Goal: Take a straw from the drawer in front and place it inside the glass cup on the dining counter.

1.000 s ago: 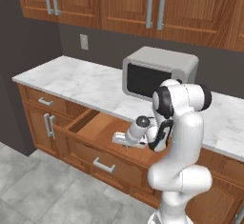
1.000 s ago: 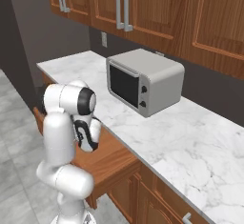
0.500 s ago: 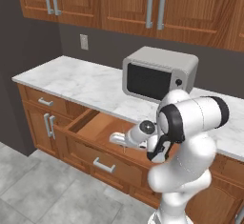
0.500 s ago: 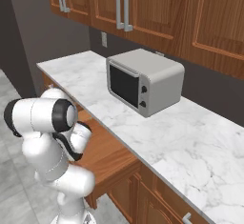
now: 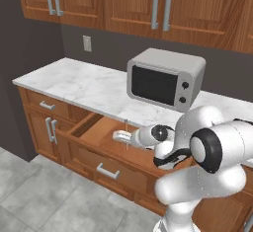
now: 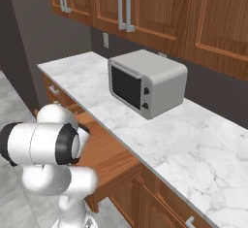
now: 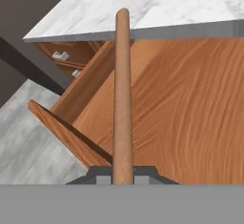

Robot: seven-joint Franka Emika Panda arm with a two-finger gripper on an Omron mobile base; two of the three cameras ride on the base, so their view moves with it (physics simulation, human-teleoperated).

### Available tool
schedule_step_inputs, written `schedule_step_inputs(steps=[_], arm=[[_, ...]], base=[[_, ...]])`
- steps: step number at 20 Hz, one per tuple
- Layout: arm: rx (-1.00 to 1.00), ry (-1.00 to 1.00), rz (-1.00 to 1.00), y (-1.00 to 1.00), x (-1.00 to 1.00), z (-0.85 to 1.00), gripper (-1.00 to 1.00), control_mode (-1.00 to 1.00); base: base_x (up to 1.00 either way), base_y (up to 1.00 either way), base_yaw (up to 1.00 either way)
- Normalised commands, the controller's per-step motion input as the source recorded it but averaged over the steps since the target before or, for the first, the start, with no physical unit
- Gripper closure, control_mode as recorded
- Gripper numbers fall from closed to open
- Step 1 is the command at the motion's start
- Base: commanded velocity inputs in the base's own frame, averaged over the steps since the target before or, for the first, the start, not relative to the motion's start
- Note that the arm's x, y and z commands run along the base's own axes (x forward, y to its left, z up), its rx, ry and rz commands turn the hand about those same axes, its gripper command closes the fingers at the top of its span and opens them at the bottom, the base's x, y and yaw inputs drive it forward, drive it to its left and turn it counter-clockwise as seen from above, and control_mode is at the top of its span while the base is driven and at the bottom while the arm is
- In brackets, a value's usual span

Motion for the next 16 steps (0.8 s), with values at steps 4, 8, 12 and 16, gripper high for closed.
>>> schedule_step_inputs(steps=[4,8,12,16], arm=[[0.00,-0.05,0.00,0.14,0.22,1.00,1.00,-1.00],[0.00,0.00,0.00,0.20,0.00,1.00,1.00,-1.00],[-0.05,0.00,0.00,0.31,0.00,1.00,1.00,-1.00],[-0.07,0.00,0.00,0.43,0.00,1.00,1.00,-1.00]], base=[[0.00,0.00,0.00],[0.00,0.00,0.00],[0.00,0.00,0.00],[0.00,0.00,0.00]])
